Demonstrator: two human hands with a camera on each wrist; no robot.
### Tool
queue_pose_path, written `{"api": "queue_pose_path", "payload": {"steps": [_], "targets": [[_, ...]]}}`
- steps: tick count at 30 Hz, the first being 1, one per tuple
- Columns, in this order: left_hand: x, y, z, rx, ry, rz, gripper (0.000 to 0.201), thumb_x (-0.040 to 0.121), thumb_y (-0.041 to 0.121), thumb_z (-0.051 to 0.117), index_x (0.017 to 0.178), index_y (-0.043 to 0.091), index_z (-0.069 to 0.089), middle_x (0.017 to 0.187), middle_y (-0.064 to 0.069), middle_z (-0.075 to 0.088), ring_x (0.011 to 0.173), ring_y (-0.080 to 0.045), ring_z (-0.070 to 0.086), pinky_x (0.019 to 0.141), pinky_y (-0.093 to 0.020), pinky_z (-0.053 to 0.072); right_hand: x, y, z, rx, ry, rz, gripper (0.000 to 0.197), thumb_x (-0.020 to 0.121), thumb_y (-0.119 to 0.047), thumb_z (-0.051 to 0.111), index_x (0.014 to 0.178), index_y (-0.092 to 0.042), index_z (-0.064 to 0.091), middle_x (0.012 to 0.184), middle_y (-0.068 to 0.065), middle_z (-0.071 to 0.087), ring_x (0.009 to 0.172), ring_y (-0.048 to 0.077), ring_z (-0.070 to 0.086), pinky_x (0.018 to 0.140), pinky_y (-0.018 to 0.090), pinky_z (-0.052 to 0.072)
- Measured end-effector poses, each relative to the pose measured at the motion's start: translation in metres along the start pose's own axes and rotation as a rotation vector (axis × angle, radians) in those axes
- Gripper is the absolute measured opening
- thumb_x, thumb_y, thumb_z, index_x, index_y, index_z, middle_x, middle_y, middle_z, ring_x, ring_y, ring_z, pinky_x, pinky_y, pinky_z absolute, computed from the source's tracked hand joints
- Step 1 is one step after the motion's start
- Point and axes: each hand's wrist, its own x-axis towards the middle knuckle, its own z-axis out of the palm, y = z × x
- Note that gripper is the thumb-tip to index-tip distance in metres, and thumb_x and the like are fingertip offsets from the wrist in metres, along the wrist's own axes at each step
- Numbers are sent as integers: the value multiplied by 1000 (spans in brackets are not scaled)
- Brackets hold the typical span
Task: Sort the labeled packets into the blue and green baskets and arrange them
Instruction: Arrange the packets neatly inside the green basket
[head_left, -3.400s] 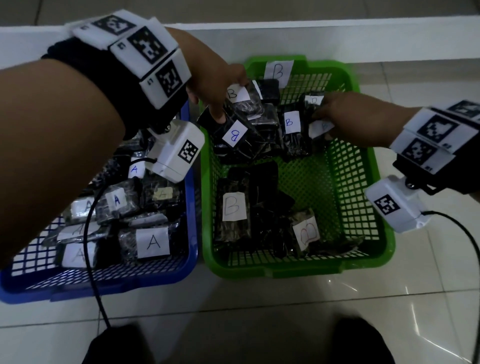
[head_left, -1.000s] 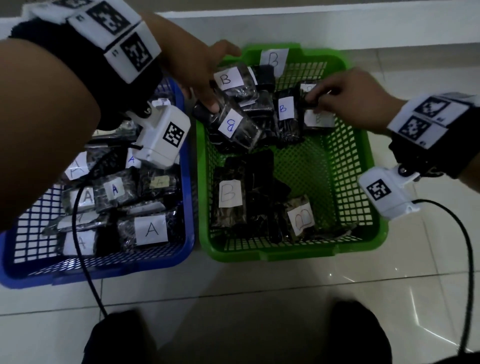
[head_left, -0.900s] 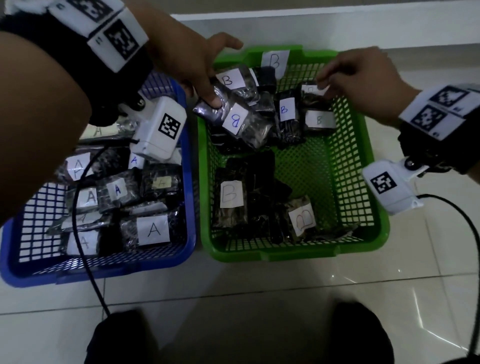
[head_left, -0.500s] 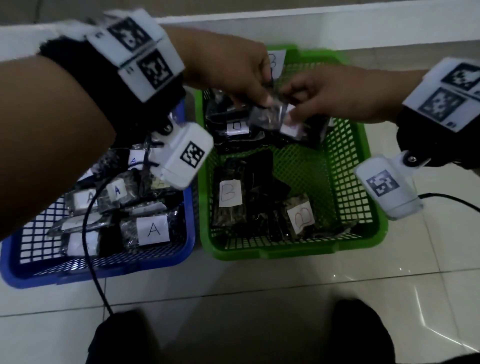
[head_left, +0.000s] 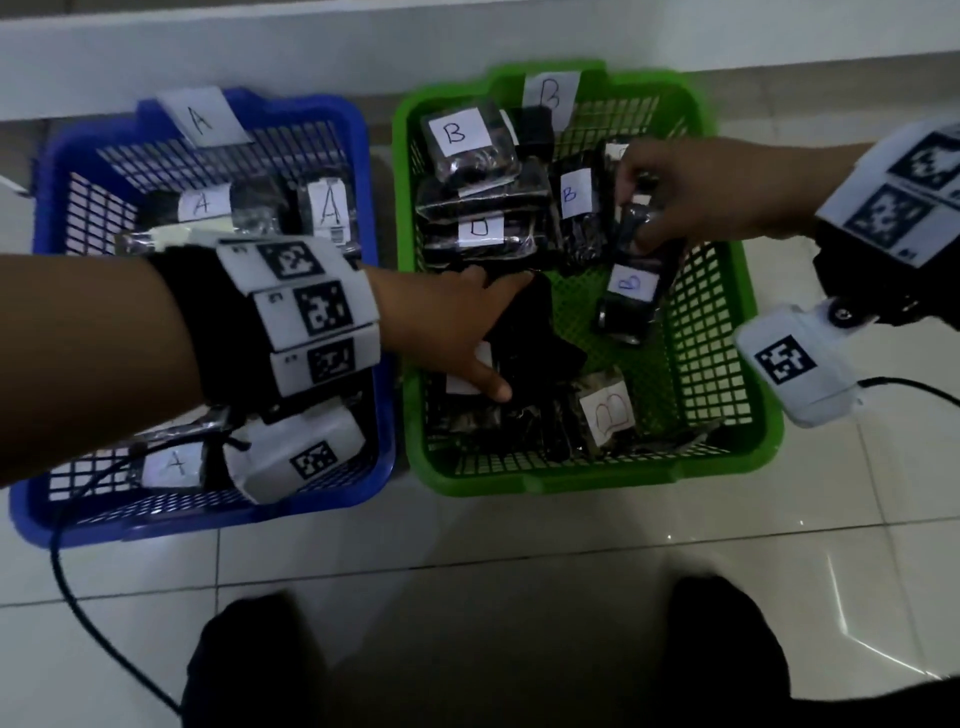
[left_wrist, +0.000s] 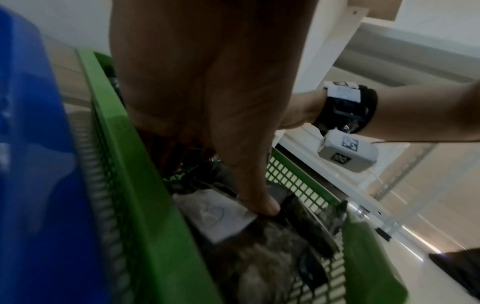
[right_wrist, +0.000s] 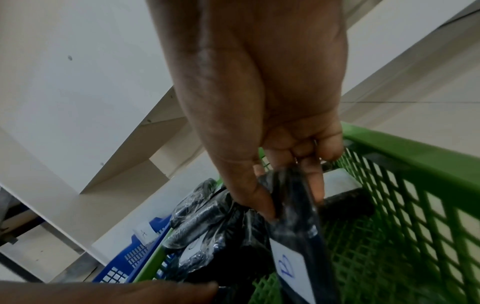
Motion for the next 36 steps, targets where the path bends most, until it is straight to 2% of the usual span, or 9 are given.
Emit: {"api": "queue_pose_path", "payload": {"steps": [3, 8, 11, 15, 19, 22, 27, 30, 36], "targets": [[3, 0, -11, -50, -39, 16, 94, 81, 60, 56, 151, 22, 7, 145, -9, 37, 124, -23, 46, 95, -27, 40, 4, -1, 0, -188, -37, 24, 27, 78, -19, 73, 91, -18, 50, 75, 1, 53, 66, 20, 48, 55, 30, 36], [2, 9, -11, -8, -25, 48, 106, 75, 69, 55, 149, 32, -11, 157, -5, 6, 139, -28, 27, 110, -38, 32, 6, 2, 3, -339, -111, 66, 30, 79, -17, 72, 101, -17, 51, 87, 5, 57, 73, 22, 51, 57, 30, 39], [2, 20, -1, -10, 19, 62, 111, 71, 71, 60, 148, 33, -10, 157, -6, 5, 138, -31, 27, 109, -45, 35, 7, 0, 0, -340, -148, 93, 25, 79, -15, 73, 98, -17, 58, 83, 1, 56, 72, 19, 50, 56, 25, 37], [2, 22, 0, -99, 52, 60, 94, 83, 51, 62, 148, 24, 0, 144, -14, 30, 112, -29, 53, 87, -39, 52, 5, -4, -1, -393, -200, 134, 20, 79, -17, 72, 94, -12, 61, 77, -1, 53, 72, 18, 48, 56, 25, 35], [-7, 10, -23, -344, 72, -11, 69, 90, 32, 58, 142, 20, 14, 93, -5, 62, 65, -13, 58, 48, -18, 47, 2, -4, 5, -516, -211, 132, 23, 83, -20, 68, 102, -10, 60, 79, 0, 51, 72, 19, 47, 56, 26, 33], [-13, -6, -40, -486, 109, -40, 54, 88, 21, 60, 136, 27, 35, 101, 7, 59, 83, -8, 59, 69, -20, 52, 1, -4, 10, -588, -212, 128, 30, 86, -21, 63, 115, -19, 56, 96, 1, 51, 89, 22, 44, 73, 31, 35], [-20, -17, -49, -776, -12, 42, 53, 84, -6, 58, 120, 31, 52, 114, 1, 68, 106, -17, 64, 94, -36, 51, -3, -9, 9, -565, -252, 96, 35, 90, -26, 60, 124, -19, 57, 98, 0, 48, 93, 21, 44, 63, 23, 33], [-18, -16, -47, -851, -81, 92, 56, 82, -10, 57, 121, 31, 52, 113, 2, 69, 102, -12, 66, 76, -24, 55, -4, -11, 11, -665, -187, 92, 33, 91, -40, 55, 119, -24, 59, 98, -1, 50, 104, 27, 48, 91, 41, 33], [-12, -12, -40, -982, -78, 141, 59, 81, -10, 58, 127, 26, 48, 113, 1, 69, 98, -10, 67, 69, -18, 54, -3, -19, 5, -533, 37, 46, 42, 93, -47, 46, 97, -8, 62, 83, 10, 54, 90, 31, 51, 94, 50, 33]]}}
